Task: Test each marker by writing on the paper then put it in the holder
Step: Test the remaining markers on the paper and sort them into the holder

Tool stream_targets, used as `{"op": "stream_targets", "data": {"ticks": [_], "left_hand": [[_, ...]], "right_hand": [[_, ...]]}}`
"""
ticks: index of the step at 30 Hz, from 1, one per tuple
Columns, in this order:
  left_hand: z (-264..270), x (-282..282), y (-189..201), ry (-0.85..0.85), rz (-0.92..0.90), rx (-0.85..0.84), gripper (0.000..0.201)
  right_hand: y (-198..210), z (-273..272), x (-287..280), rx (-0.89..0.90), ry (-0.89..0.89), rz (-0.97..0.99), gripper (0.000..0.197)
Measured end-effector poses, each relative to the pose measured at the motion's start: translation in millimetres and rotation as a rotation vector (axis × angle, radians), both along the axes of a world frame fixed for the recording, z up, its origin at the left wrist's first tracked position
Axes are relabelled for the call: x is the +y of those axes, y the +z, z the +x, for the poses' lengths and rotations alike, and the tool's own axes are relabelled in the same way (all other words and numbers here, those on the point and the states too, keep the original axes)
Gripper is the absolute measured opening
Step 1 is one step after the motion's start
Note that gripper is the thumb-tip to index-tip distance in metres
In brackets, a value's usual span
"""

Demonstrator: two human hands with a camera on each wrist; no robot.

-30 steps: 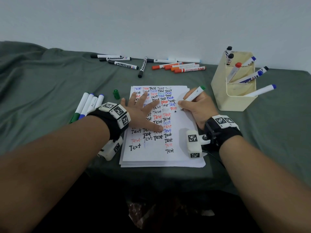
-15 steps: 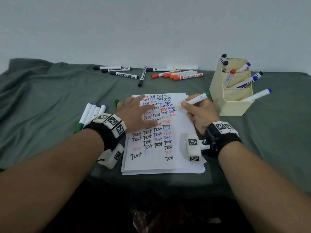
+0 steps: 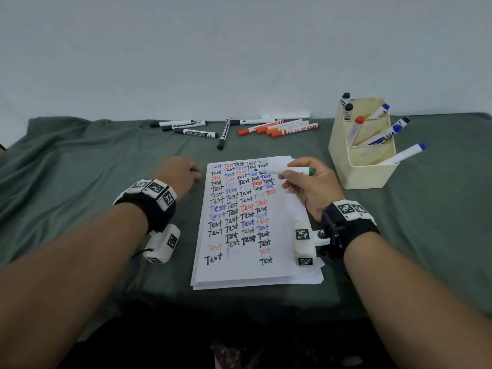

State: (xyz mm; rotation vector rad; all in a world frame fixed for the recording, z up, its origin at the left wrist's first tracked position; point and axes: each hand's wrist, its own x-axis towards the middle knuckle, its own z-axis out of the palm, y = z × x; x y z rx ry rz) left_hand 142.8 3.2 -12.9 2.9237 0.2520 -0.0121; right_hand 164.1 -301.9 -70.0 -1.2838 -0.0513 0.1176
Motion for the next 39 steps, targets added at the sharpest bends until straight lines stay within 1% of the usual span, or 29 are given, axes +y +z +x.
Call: {"op": "stream_targets", "data": {"ticks": [1,3,4,6,8,12,16,18,20,24,27,30,35,37,39], "left_hand": [[0.3,-4.3,-0.2,-0.005,-0.103,-0.044,0.014],[0.0,-18.9,-0.9,0.001,-0.433,-0.092,0.006],[0.6,-27.6,-1.0,-0.002,-0.577,-0.098,0.009],[4.5,-42.8,-2.8,-0.014,-0.751,-0.110,0.016],[7.4,-57.0,-4.2,-0.042,-0.849,-0.128,0.020],[9.3,-73.8,-6.5,-0.108,-0.893,-0.102,0.018],[7.4,-80.4,-6.1,-0.095,-1.075,-0.082,0.014],[6.0,-85.9,-5.8,-0.093,-1.136,-0.072,0.013],[5.7,-91.3,-4.1,-0.112,-1.113,-0.080,0.014],[6.4,-97.6,2.6,-0.199,-0.874,-0.087,0.018],[9.3,-99.7,8.9,-0.195,-0.807,-0.108,0.020],[11.6,-99.2,14.2,-0.229,-0.737,-0.075,0.022],[5.9,-95.6,15.2,-0.261,-0.682,-0.031,0.023],[1.9,-94.3,13.9,-0.267,-0.666,-0.031,0.021],[-1.8,-91.4,12.4,-0.277,-0.608,-0.013,0.016]], "right_hand": [[-0.9,0.3,-0.1,-0.002,0.006,-0.014,0.022],[-2.4,1.1,0.0,-0.004,0.018,-0.030,0.023],[-3.0,1.5,0.2,-0.002,0.022,-0.026,0.023],[-3.6,1.7,0.9,-0.002,0.024,-0.015,0.023],[-3.9,1.7,1.4,-0.006,0.025,-0.016,0.023],[-4.0,1.5,0.9,-0.008,0.020,-0.017,0.023],[-4.9,1.6,1.4,-0.020,0.027,-0.014,0.023],[-5.5,1.9,2.0,-0.026,0.031,-0.003,0.023],[-6.4,2.5,1.9,-0.031,0.024,0.017,0.022],[-7.9,3.1,0.4,-0.042,0.015,-0.002,0.024],[-7.6,3.0,0.6,-0.045,0.000,-0.015,0.031],[-6.4,1.5,0.7,-0.056,-0.003,-0.046,0.036],[-2.7,-0.5,3.4,-0.098,0.000,-0.151,0.030],[-1.8,-1.1,3.7,-0.113,0.001,-0.189,0.028],[-1.4,-1.0,3.4,-0.130,0.007,-0.258,0.021]]}}
